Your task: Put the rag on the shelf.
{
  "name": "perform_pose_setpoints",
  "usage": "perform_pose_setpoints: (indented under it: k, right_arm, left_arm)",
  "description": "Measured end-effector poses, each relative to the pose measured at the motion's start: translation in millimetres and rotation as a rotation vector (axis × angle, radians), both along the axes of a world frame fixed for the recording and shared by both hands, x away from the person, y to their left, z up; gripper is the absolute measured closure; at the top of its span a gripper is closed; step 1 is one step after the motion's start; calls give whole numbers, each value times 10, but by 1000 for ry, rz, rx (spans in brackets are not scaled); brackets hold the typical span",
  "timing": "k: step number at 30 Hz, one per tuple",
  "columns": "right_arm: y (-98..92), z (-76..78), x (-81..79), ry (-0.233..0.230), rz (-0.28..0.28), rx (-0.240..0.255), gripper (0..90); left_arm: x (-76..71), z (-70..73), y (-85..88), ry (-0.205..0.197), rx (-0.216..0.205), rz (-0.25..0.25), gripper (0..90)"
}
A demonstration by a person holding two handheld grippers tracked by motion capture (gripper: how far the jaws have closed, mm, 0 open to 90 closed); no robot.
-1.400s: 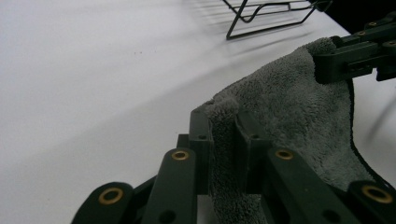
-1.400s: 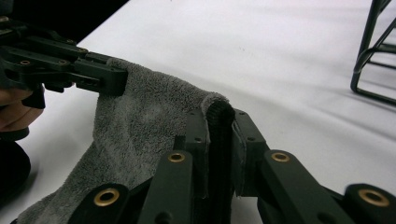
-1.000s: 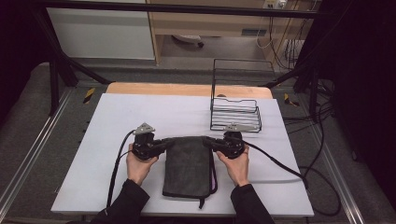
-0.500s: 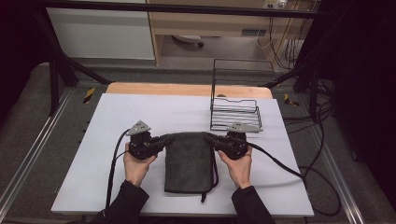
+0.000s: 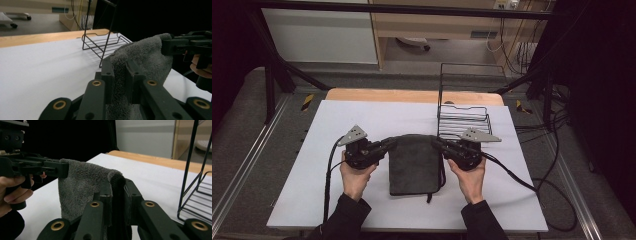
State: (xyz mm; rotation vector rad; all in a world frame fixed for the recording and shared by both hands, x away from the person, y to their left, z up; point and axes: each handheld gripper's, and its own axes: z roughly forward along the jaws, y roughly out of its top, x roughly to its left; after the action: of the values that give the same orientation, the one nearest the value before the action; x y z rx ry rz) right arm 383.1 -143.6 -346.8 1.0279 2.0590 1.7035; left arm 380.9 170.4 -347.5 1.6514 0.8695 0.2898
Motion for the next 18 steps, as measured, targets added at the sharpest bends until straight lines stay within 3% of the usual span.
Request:
perform_pose_setpoints:
  k: [18]
  right_arm:
    - [-34,358,-126,-139,-42,40,803]
  left_arm:
    - [-90,357,-57,-131,-68,19,788]
